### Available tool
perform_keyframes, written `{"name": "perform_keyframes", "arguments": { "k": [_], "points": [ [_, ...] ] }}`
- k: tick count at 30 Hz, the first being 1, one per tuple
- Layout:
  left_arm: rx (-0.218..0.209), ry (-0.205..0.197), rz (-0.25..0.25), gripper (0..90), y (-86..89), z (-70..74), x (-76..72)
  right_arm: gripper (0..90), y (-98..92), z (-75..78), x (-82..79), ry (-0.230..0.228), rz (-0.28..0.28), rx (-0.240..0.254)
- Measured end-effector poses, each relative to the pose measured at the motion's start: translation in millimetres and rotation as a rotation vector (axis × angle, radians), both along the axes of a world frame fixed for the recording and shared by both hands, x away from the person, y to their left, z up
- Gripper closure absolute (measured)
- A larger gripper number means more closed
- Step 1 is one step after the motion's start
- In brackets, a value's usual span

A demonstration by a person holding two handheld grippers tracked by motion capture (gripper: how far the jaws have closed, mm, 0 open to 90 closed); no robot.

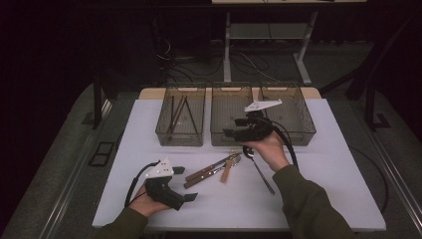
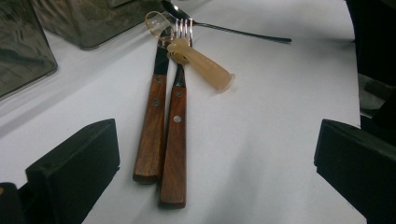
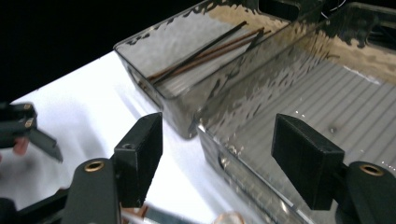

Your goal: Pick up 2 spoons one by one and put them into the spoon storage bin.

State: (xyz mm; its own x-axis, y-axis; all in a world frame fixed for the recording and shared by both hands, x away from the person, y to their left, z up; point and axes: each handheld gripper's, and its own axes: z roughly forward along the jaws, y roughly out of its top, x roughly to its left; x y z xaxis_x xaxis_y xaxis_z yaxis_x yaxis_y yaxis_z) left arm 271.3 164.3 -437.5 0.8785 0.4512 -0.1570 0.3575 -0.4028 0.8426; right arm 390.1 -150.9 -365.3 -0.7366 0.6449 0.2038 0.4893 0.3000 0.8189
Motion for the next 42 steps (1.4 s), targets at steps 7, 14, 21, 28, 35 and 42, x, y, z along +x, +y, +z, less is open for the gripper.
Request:
{"name": "perform_keyframes", "arguments": {
  "k": [7,14,21,28,35,42],
  "points": [
    [0.005,0.001,0.005,0.0,-0.3,-0.4,0.7,47.0,-21.9,-16.1,-22.6,0.03,0.015,-0.036],
    [0.007,-0.002,0.007,0.0,-0.3,-0.4,0.5,65.2,-46.7,-33.6,-44.9,0.054,0.007,-0.079],
    [0.013,-0.001,0.008,0.0,0.1,-0.3,0.0,81.2,-50.1,-47.2,-51.5,0.087,0.005,-0.143],
    [0.016,-0.001,0.003,0.0,0.0,-0.4,0.3,90.0,-58.1,-61.2,-32.0,0.102,-0.089,-0.197],
    [0.017,0.001,0.005,0.0,0.3,-0.4,0.5,90.0,-60.7,-75.9,-11.0,0.141,-0.146,-0.229],
    [0.016,0.002,0.006,0.0,0.5,-0.5,0.6,90.0,-54.2,-80.0,0.4,0.157,-0.126,-0.228]
  ]
}}
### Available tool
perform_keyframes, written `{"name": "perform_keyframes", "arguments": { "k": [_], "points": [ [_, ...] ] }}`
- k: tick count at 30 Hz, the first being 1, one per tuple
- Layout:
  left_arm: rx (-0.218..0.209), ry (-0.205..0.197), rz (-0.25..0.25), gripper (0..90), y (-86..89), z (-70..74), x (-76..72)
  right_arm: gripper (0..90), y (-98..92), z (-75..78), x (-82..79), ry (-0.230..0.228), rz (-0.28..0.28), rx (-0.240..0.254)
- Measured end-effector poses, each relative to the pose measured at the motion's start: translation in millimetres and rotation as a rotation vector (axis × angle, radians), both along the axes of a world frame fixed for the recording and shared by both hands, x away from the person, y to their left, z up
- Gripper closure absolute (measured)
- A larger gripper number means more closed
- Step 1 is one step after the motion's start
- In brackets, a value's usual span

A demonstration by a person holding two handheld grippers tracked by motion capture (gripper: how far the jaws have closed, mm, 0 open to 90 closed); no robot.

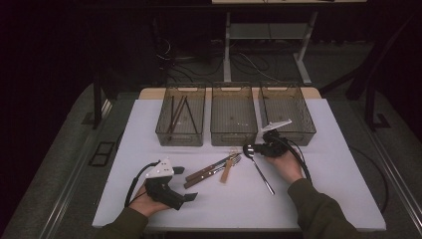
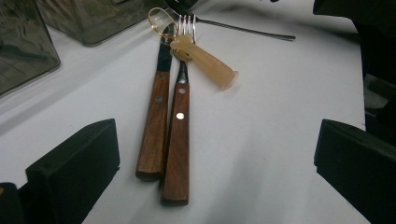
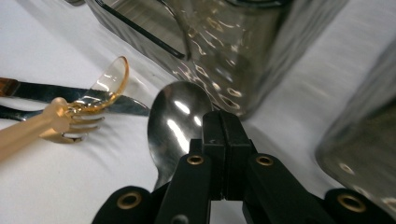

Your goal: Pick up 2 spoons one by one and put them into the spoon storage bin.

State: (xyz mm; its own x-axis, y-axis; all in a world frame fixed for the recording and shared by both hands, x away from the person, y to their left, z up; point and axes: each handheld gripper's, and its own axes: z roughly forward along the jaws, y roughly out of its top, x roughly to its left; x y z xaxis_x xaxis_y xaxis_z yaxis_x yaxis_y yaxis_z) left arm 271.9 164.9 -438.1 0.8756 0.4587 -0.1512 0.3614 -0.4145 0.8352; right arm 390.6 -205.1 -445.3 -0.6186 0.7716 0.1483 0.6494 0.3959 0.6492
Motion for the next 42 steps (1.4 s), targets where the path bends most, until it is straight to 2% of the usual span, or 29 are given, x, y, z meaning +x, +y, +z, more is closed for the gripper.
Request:
{"name": "perform_keyframes", "arguments": {
  "k": [12,17,20,23,27,33,42],
  "points": [
    [0.001,0.001,0.0,0.0,-0.1,-0.2,0.0,90.0,13.6,-0.1,4.4,0.008,0.05,0.017],
    [0.001,0.0,-0.001,0.0,0.1,0.0,-0.2,71.1,3.3,5.2,2.7,0.022,0.041,0.096],
    [0.002,0.0,-0.003,0.0,-0.4,0.0,-0.2,65.1,1.3,6.5,-1.5,0.023,0.061,0.137],
    [-0.001,-0.003,-0.001,0.0,-0.6,-0.2,-0.5,61.2,5.8,2.9,-3.4,0.03,0.072,0.124],
    [0.001,-0.001,-0.002,0.0,-0.3,0.0,-0.5,58.5,13.2,-3.6,-5.0,0.012,0.073,0.076],
    [0.0,-0.003,-0.003,0.0,-0.4,-0.1,-0.5,52.3,19.0,-5.2,-8.6,-0.018,0.096,0.057],
    [-0.001,-0.001,-0.002,0.0,-1.0,-0.4,-0.6,53.9,23.6,-5.9,-12.9,-0.072,0.134,-0.016]
  ]
}}
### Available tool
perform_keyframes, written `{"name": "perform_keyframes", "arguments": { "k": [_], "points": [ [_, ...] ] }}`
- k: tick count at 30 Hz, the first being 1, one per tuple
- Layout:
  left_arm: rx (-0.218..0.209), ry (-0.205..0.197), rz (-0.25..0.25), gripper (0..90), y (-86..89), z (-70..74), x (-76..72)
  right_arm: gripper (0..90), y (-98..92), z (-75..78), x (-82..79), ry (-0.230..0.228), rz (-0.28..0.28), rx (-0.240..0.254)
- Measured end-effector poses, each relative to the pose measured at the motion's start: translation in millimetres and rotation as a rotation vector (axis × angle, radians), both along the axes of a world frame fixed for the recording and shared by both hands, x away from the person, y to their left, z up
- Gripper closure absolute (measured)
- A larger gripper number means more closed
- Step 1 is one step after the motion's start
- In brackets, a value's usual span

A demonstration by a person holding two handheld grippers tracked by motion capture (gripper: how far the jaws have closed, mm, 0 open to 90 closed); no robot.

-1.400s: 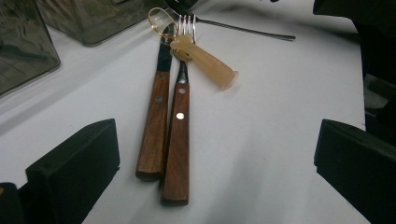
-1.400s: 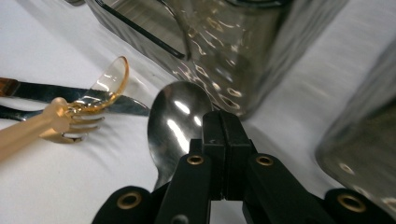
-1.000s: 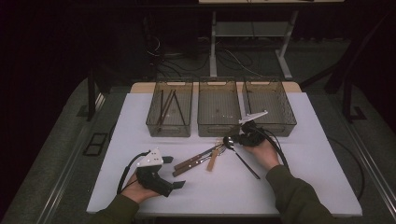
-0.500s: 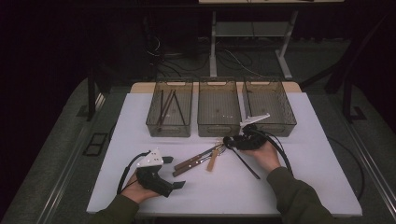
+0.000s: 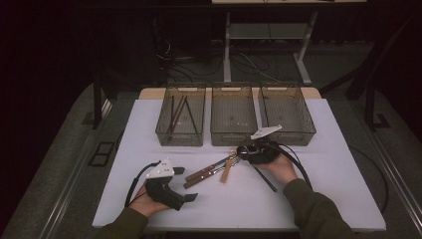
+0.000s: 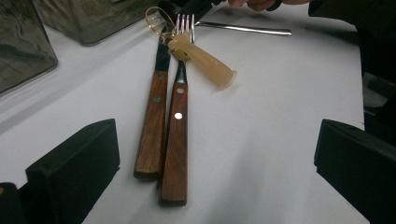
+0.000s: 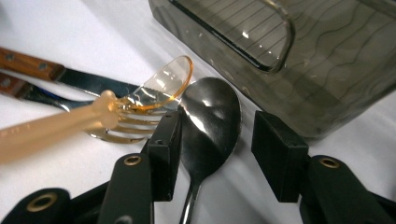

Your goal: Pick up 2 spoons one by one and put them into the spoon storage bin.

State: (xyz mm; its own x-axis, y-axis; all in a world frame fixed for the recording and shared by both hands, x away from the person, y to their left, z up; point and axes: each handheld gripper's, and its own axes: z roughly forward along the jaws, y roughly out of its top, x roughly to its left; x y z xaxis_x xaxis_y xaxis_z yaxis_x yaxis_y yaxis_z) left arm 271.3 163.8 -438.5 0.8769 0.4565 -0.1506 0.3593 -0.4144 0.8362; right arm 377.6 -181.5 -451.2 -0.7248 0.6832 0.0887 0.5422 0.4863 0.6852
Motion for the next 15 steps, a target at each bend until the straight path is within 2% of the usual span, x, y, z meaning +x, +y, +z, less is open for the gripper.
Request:
{"name": "perform_keyframes", "arguments": {
  "k": [2,6,8,11,15],
  "points": [
    [-0.006,0.003,0.004,0.0,-0.6,-0.2,-0.4,55.8,0.0,0.2,-0.2,-0.004,0.005,-0.008],
    [-0.005,0.003,0.004,0.0,-1.0,-0.2,-0.7,68.3,-3.9,0.4,1.6,0.0,0.003,0.002],
    [-0.001,0.004,0.001,0.0,-0.8,0.0,-0.5,71.6,-5.3,0.1,2.3,0.001,0.004,0.01],
    [-0.002,0.003,0.001,0.0,-1.0,-0.2,-0.4,84.2,-5.0,0.3,1.0,-0.004,0.014,0.008],
    [0.003,0.002,-0.001,0.0,-0.4,0.2,-0.3,86.8,-4.9,0.2,0.7,-0.017,0.02,0.001]
  ]
}}
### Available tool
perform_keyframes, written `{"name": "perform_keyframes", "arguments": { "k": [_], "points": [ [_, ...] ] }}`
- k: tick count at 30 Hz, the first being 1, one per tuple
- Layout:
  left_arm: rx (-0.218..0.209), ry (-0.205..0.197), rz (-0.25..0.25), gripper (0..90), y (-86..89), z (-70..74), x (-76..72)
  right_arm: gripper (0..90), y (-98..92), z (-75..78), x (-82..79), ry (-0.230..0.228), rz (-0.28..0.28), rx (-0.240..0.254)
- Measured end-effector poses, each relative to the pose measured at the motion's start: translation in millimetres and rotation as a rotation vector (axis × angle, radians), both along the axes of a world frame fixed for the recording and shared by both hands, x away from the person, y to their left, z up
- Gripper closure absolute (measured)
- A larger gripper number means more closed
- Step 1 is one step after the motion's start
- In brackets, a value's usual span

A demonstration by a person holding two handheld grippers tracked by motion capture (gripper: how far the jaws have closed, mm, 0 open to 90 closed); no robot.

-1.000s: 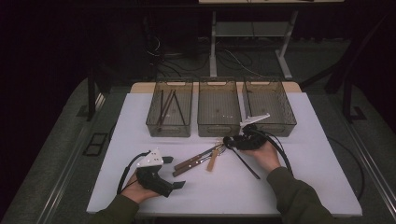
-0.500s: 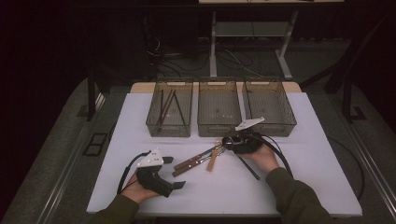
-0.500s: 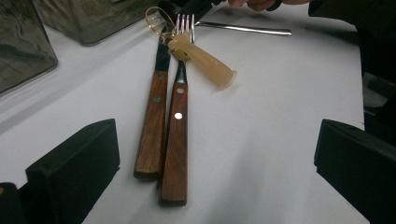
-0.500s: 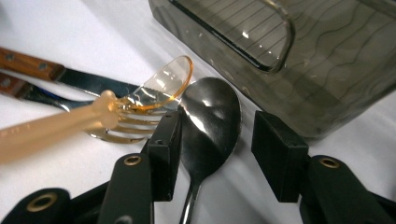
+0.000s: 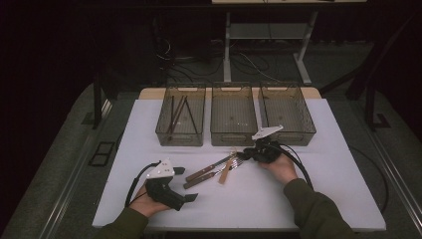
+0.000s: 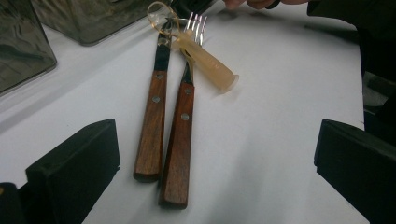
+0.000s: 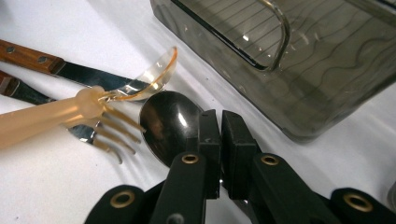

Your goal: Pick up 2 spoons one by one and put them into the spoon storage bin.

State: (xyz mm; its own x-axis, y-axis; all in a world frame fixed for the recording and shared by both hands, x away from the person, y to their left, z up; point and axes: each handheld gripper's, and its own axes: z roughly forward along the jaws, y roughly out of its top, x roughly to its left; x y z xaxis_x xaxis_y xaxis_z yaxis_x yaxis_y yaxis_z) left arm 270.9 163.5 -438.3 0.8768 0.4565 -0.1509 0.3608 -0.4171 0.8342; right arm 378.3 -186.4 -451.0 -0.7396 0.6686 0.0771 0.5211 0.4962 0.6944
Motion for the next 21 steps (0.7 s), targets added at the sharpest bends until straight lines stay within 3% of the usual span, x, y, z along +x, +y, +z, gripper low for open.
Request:
{"name": "perform_keyframes", "arguments": {
  "k": [3,11,16,21],
  "points": [
    [0.0,0.0,0.0,0.0,0.0,0.0,0.0,86.5,-0.2,0.3,0.0,0.006,0.001,0.004],
    [-0.006,-0.001,0.002,0.0,-0.1,-0.2,0.1,70.6,-7.5,1.6,3.5,0.044,-0.01,0.045],
    [-0.003,-0.002,0.001,0.0,0.1,-0.1,0.0,64.3,-10.2,5.1,4.4,0.059,0.013,0.097],
    [0.0,-0.002,-0.001,0.0,0.2,0.2,0.0,59.3,-10.4,3.2,4.3,0.074,0.044,0.093]
  ]
}}
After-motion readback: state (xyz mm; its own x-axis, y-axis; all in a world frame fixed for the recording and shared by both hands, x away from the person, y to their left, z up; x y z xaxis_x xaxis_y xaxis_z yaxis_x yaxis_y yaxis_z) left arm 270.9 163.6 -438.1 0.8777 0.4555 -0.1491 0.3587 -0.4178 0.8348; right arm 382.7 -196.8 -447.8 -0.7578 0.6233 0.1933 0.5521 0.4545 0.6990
